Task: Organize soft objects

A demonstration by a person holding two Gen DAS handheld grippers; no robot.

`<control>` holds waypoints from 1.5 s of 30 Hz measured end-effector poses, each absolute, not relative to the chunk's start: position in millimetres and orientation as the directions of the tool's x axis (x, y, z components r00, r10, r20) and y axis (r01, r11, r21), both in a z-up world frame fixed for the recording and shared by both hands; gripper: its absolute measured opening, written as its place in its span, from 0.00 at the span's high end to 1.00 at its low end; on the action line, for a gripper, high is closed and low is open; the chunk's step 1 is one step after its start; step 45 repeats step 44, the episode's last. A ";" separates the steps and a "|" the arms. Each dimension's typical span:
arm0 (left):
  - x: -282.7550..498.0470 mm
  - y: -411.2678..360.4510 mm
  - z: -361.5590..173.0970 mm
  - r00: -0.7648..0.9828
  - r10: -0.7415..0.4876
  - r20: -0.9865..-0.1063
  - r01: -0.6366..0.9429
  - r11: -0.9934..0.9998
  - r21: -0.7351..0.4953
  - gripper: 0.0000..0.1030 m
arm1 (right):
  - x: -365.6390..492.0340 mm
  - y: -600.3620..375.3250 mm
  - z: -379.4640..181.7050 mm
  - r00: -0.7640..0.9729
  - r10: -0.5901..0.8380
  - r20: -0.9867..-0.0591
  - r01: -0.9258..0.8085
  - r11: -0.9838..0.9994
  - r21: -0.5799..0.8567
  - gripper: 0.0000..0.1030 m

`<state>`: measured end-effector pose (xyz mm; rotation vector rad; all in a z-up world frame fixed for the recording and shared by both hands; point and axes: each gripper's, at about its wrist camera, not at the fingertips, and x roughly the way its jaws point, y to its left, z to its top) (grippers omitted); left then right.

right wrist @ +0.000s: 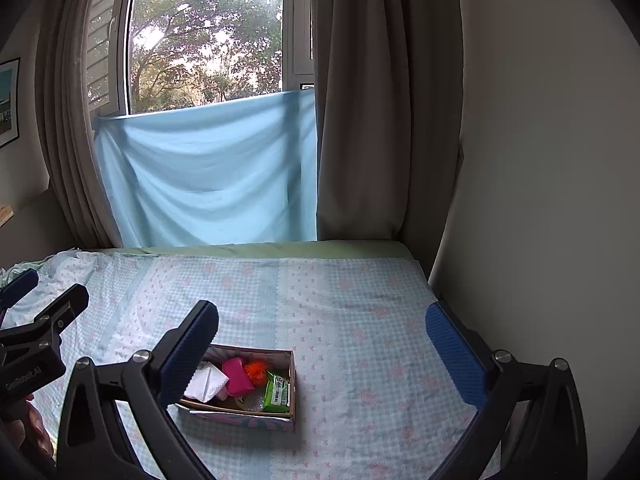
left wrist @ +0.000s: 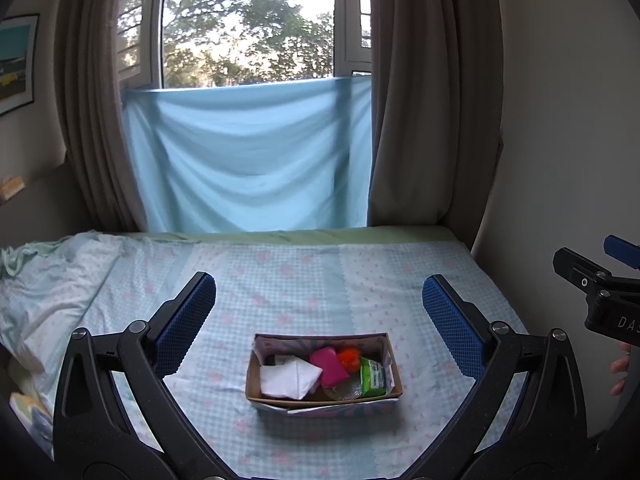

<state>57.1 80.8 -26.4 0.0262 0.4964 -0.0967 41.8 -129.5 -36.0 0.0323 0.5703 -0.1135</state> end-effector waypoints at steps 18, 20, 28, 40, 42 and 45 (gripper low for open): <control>58.5 77.1 -30.5 0.872 -0.077 -0.484 0.094 0.995 0.012 0.00 | 42.0 -132.1 -36.0 0.836 -0.105 -0.539 0.123 0.992 -0.002 0.00; 57.6 77.3 -29.6 0.876 -0.070 -0.476 0.088 0.996 0.014 0.00 | 42.3 -131.9 -35.6 0.837 -0.105 -0.538 0.124 0.992 -0.001 0.00; 56.7 74.7 -25.1 0.898 -0.056 -0.436 0.079 0.996 0.036 0.00 | 44.6 -131.3 -35.5 0.838 -0.105 -0.535 0.122 0.993 -0.004 0.00; 71.8 86.7 -36.1 0.893 -0.020 -0.449 0.020 1.000 -0.005 0.00 | 61.1 -136.0 -46.6 0.813 -0.095 -0.575 0.120 0.993 0.007 0.00; 74.5 87.1 -42.1 0.889 -0.026 -0.457 0.023 1.000 -0.013 0.00 | 66.7 -136.6 -54.6 0.796 -0.094 -0.598 0.114 0.994 -0.006 0.00; 78.0 84.1 -49.8 0.882 -0.022 -0.470 0.019 1.000 -0.013 0.00 | 74.0 -137.8 -65.4 0.773 -0.088 -0.628 0.101 0.995 -0.015 0.00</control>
